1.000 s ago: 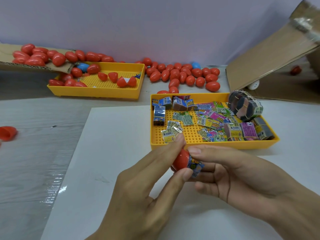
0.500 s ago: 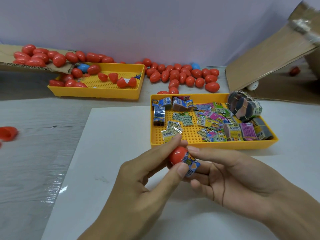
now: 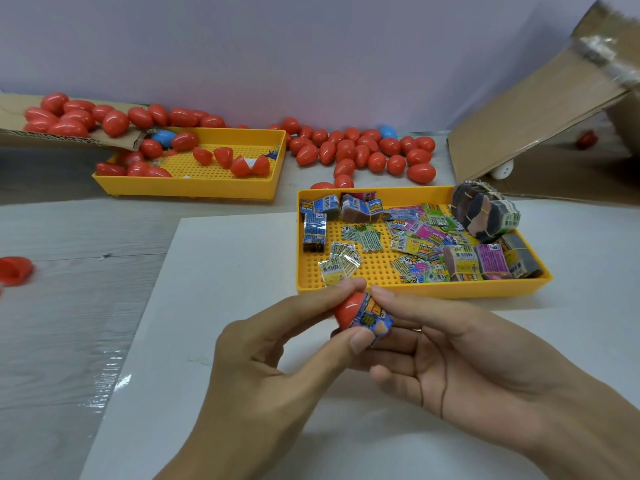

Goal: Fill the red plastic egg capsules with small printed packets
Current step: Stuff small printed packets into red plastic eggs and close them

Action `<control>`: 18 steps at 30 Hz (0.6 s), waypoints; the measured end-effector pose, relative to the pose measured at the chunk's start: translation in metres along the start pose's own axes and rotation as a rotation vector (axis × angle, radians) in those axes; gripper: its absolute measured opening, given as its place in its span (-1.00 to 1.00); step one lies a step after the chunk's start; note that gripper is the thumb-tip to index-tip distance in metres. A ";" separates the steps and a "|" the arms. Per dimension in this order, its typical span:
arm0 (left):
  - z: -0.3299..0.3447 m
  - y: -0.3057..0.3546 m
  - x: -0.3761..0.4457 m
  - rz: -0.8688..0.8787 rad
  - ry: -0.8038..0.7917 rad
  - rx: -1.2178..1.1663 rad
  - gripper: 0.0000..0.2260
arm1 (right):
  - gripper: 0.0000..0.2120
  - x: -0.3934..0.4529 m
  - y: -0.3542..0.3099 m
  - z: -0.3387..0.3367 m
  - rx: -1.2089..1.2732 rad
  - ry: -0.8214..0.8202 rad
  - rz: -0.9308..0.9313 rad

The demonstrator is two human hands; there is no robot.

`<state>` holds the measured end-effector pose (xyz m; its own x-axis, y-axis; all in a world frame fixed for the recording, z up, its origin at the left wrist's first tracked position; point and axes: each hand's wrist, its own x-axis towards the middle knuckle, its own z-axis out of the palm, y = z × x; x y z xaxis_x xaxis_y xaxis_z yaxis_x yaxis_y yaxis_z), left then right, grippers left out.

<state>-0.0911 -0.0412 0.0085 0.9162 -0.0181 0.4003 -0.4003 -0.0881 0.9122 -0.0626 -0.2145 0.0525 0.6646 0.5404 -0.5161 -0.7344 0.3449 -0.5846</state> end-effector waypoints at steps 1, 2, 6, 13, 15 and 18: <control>0.000 0.001 0.001 -0.023 -0.006 -0.022 -0.68 | -0.77 -0.001 0.000 0.000 -0.002 -0.010 0.005; 0.000 0.001 0.001 -0.041 -0.017 -0.041 -0.68 | -0.78 -0.001 -0.001 -0.001 -0.002 -0.022 0.009; -0.001 0.002 0.001 -0.077 -0.067 -0.092 -0.66 | -0.75 -0.002 -0.002 0.001 -0.027 -0.021 0.002; -0.004 0.005 0.004 -0.122 -0.129 -0.157 -0.68 | -0.77 -0.001 -0.003 0.000 -0.036 -0.030 0.018; -0.005 0.005 0.006 -0.141 -0.157 -0.187 -0.68 | -0.81 0.000 -0.003 -0.001 -0.016 -0.043 0.032; -0.008 0.003 0.008 -0.182 -0.184 -0.228 -0.68 | -0.77 0.001 -0.003 -0.002 0.014 -0.060 0.051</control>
<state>-0.0849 -0.0339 0.0148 0.9526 -0.2040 0.2259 -0.2052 0.1178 0.9716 -0.0593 -0.2164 0.0522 0.6176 0.6019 -0.5063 -0.7689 0.3264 -0.5498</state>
